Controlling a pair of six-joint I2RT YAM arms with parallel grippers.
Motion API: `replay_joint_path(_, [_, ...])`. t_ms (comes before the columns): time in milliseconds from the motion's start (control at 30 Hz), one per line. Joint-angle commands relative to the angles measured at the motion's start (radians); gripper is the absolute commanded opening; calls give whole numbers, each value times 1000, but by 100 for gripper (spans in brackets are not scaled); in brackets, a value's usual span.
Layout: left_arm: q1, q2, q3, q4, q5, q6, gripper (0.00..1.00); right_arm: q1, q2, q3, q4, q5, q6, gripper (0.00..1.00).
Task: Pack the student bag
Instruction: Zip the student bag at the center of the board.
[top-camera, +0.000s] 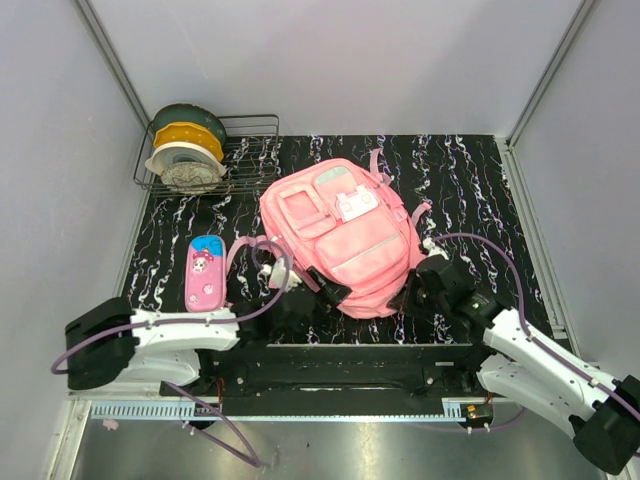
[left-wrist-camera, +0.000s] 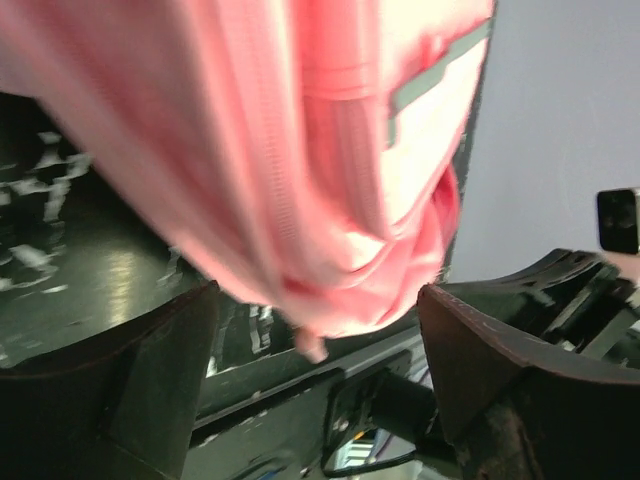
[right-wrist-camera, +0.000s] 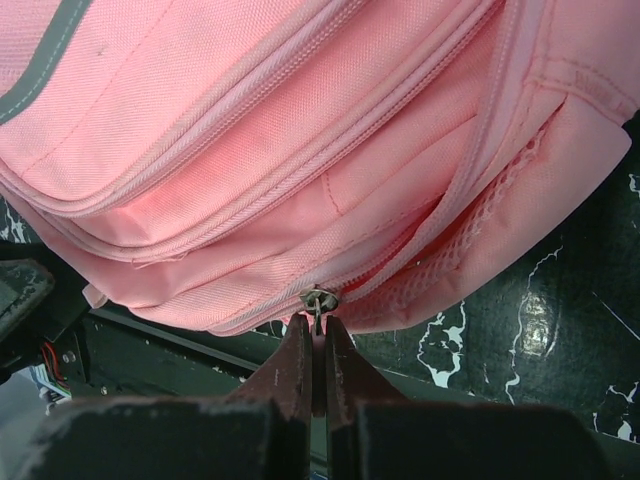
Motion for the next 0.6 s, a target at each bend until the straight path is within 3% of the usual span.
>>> replay_joint_path(0, [-7,112,111,215,-27,10,79,-2,-38,25,44,-30,-53,0])
replay_joint_path(100, [0,204,130,298,39,49,50,-2,-73,31,18,-33,-44,0])
replay_joint_path(133, [6,225,148,312,64,66,36,-2,-84,29,-2,-30,-38,0])
replay_joint_path(167, [15,268,161,350,100,94,13,-2,-108,26,-13,-27,-33,0])
replay_joint_path(200, [35,286,171,369,166,143,2,-2,-122,22,-22,-25,-19,0])
replay_joint_path(267, [55,332,207,416,234,206,0,-2,-168,0,-45,-22,-1,0])
replay_joint_path(433, [157,412,370,361,521,453,0,-1,-226,-21,-100,-28,25,0])
replay_joint_path(567, [202,417,498,176,647,655,0,-1,-219,-18,-99,-34,30,0])
